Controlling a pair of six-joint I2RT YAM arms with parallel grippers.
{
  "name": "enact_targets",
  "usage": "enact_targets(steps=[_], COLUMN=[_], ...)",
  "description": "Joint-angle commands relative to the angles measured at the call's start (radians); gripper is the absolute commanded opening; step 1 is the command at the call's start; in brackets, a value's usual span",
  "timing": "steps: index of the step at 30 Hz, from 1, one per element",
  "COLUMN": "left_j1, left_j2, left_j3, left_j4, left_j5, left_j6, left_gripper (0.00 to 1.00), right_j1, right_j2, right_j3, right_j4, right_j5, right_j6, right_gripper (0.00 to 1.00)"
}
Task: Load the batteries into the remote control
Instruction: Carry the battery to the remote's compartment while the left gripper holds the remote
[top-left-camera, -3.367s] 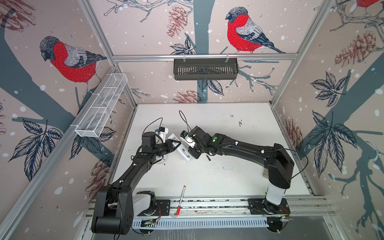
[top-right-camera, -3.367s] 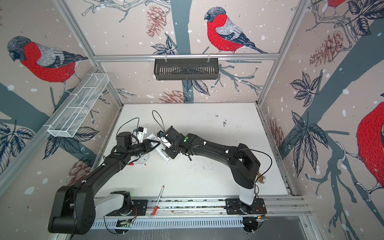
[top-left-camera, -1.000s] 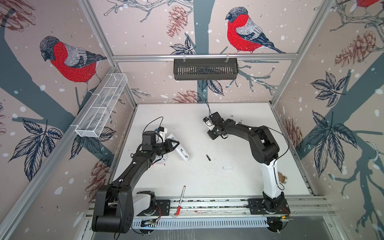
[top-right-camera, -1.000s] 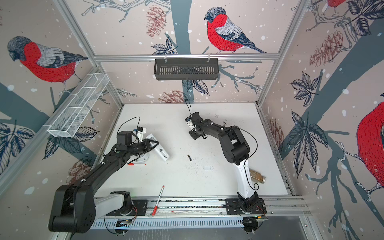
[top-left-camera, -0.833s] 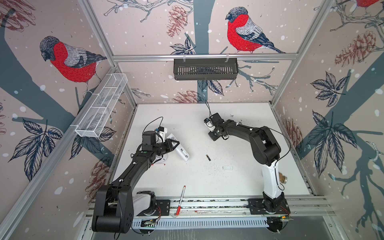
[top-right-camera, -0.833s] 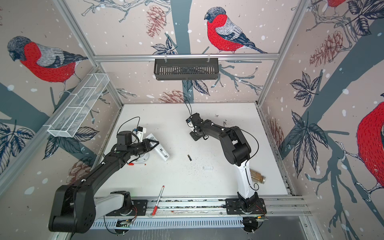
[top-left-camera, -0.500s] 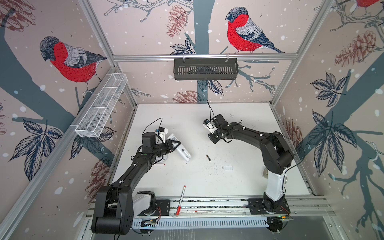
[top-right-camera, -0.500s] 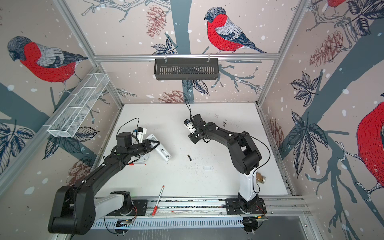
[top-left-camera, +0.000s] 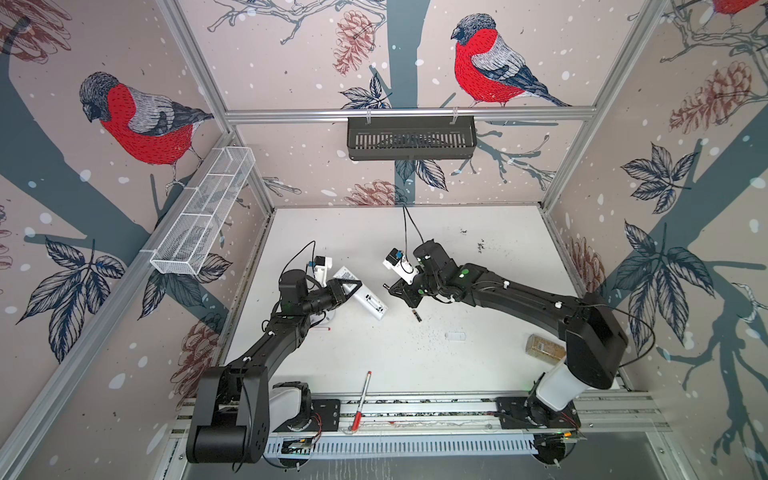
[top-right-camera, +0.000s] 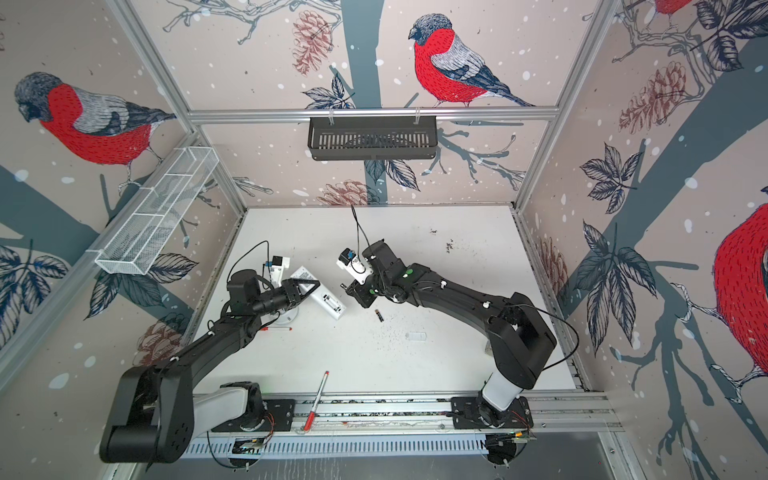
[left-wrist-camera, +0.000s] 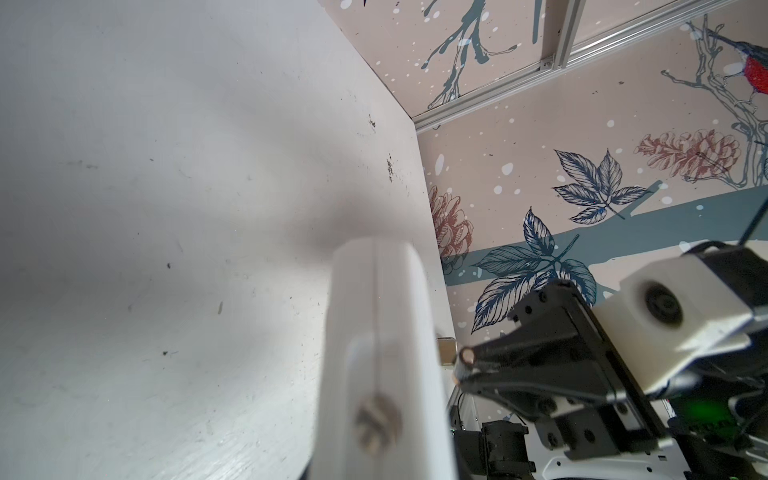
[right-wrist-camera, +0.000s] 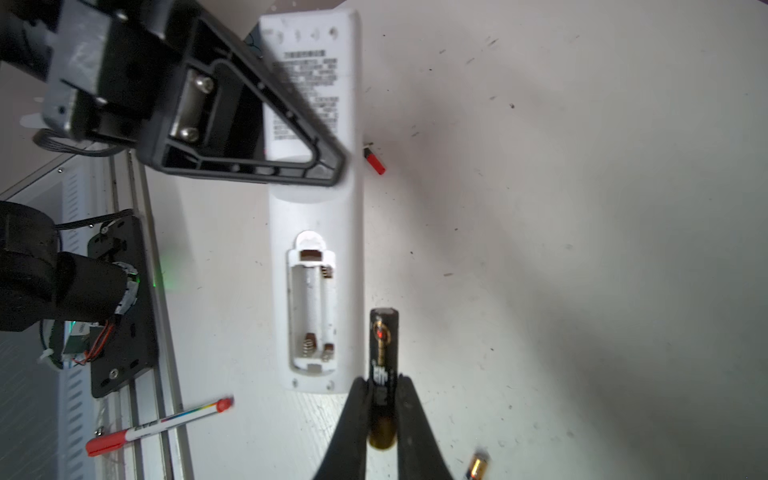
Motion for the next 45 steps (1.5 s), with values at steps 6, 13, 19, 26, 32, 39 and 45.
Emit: enact_targets(steps=[6,13,19,26,32,39,45], left_j1=[0.009,0.016,0.017,0.020,0.022,0.027,0.028], left_j2=[0.017,0.022,0.032,0.037,0.040,0.041,0.034], left_j3=[0.002,-0.001,-0.002,0.000,0.000,0.001,0.001], left_j4=[0.078,0.081,0.095,0.093,0.076,0.066,0.051], left_j5=[0.023,0.025,0.027,0.021,0.009,0.001,-0.006], left_j6=[-0.032,-0.040,-0.046,-0.042,-0.033,-0.025,-0.014], left_gripper=[0.00,0.00,0.00,0.00,0.00,0.00,0.00], right_j1=[0.070,0.096,0.101,0.112,0.125,0.135,0.143], right_j2=[0.049,0.103,0.143,0.176,0.182,0.191,0.192], right_j3=[0.051,0.100,0.140,0.187,0.200,0.219,0.221], right_j4=[-0.010,-0.057,-0.106,-0.160,-0.180,-0.205,-0.215], right_j5=[0.069,0.121,0.182,0.215,0.215,0.233,0.239], right_j6=[0.059,0.055,0.056,0.047,0.032,0.021,0.014], right_gripper=[0.14,0.15,0.15,0.15,0.15,0.15,0.15])
